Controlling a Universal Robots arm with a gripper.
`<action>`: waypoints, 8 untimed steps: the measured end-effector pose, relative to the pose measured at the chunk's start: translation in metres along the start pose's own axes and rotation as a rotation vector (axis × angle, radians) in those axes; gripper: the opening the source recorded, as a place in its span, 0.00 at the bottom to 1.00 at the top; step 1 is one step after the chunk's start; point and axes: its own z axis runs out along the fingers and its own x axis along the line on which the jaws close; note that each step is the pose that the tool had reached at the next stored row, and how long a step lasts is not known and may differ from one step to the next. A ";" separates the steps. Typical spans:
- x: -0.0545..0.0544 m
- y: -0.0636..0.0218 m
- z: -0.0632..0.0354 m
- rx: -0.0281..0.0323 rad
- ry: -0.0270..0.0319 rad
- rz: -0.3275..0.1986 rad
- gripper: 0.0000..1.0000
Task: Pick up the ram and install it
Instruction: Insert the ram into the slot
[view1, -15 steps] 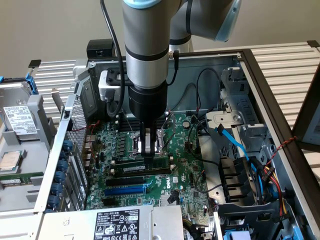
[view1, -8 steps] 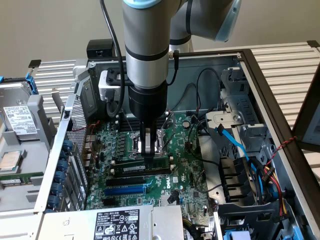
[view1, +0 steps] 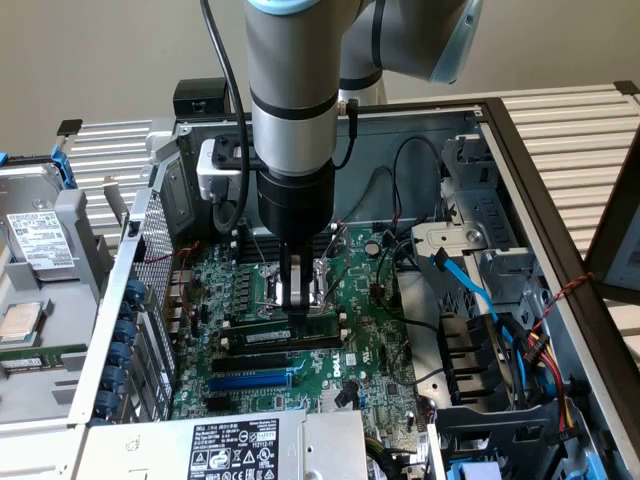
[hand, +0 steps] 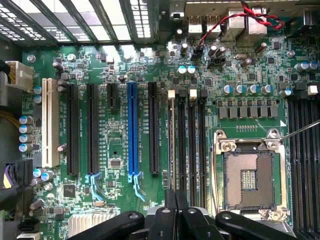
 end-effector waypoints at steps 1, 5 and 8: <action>0.000 0.0000 0.0001 -0.0011 0.0001 0.000 0.12; 0.000 -0.0003 0.0010 -0.0118 -0.0041 -0.001 0.12; 0.000 -0.0002 0.0014 -0.0157 -0.0079 0.000 0.12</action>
